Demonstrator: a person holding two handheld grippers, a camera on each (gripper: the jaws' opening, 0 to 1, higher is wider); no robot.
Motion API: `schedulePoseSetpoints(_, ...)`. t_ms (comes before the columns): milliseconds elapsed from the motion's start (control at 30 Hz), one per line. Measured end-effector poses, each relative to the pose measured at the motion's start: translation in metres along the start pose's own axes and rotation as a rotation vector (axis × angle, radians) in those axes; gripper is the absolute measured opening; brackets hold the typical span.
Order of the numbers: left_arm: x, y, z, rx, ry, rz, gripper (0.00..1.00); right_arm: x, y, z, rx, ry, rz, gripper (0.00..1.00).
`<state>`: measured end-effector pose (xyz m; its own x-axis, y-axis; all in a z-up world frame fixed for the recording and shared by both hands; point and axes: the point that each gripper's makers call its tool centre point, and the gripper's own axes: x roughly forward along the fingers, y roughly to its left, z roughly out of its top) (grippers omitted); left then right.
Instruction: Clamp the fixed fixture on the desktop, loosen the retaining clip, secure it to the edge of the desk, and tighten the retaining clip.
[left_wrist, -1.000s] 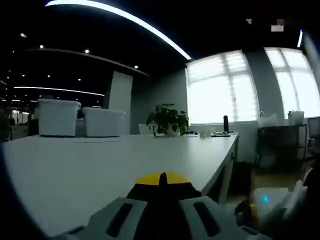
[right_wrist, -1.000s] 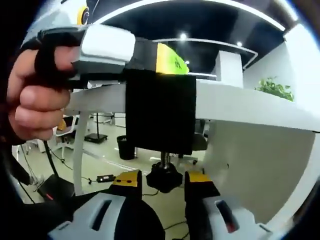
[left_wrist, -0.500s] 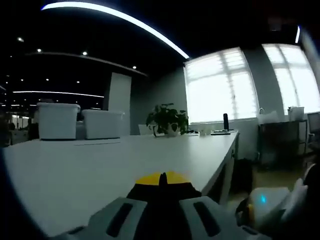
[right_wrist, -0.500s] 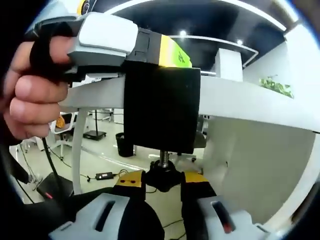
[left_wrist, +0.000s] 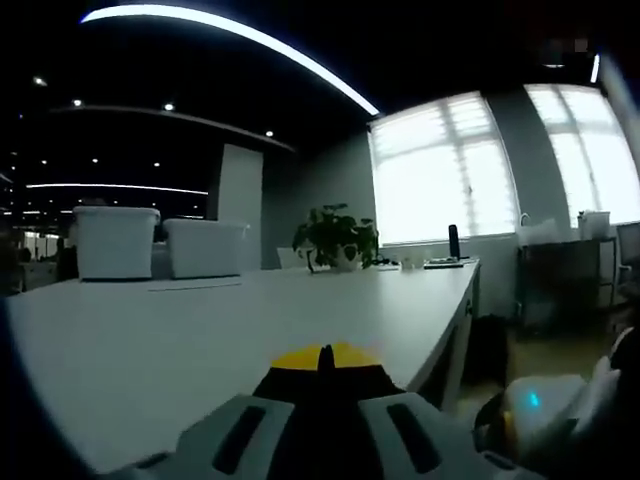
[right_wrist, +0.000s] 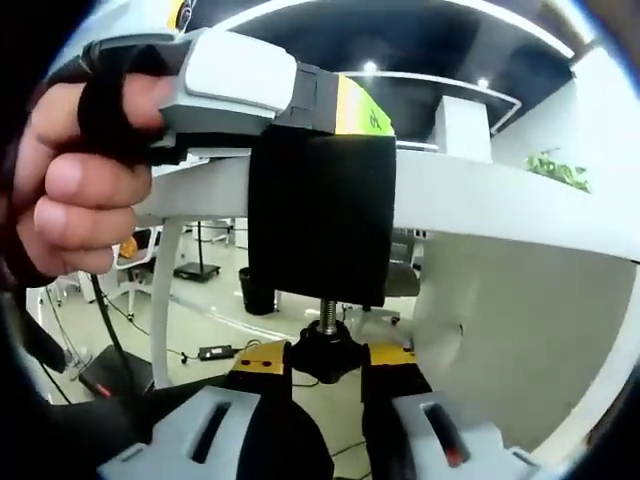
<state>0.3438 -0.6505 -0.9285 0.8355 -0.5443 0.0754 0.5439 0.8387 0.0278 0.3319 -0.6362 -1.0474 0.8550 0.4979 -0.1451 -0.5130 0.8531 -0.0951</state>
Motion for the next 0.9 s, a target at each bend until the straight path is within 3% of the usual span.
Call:
schedulePoseSetpoints(100,0.0,0.0,0.0,-0.001,0.004,-0.004,0.01,0.002,0.003,0.0,-0.026,-0.023,0.132,0.24)
schedulePoseSetpoints(167,0.0,0.0,0.0,0.0,0.004,-0.005,0.01,0.002,0.006,0.0,-0.027,-0.031,0.259,0.24)
schedulePoseSetpoints(233,0.0,-0.001,0.0,0.002,0.004,-0.002,0.01,0.005,0.006,0.001,-0.092,-0.046,0.378,0.24)
schedulePoseSetpoints(300,0.0,-0.001,0.0,0.007,0.005,0.001,0.01,0.005,0.012,0.0,-0.07,-0.058,0.515,0.24)
schedulePoseSetpoints(367,0.0,0.0,0.0,0.001,0.01,0.002,0.01,0.003,0.013,0.0,-0.078,-0.081,0.603,0.24)
schedulePoseSetpoints(467,0.0,0.0,0.0,0.002,0.011,0.002,0.01,0.005,0.014,0.0,-0.112,-0.095,0.669,0.24)
schedulePoseSetpoints(667,0.0,0.0,0.0,0.005,0.01,-0.001,0.01,0.006,0.015,0.0,-0.12,-0.104,0.682,0.25)
schedulePoseSetpoints(767,0.0,0.0,0.001,0.0,0.008,0.0,0.01,0.003,0.012,-0.001,-0.095,-0.066,0.564,0.25)
schedulePoseSetpoints(833,0.0,0.0,0.001,-0.002,0.008,0.006,0.01,-0.001,0.003,-0.002,-0.035,-0.037,0.425,0.29)
schedulePoseSetpoints(900,-0.001,0.001,0.0,-0.002,0.009,0.014,0.01,-0.008,-0.006,0.002,-0.008,-0.059,0.273,0.36)
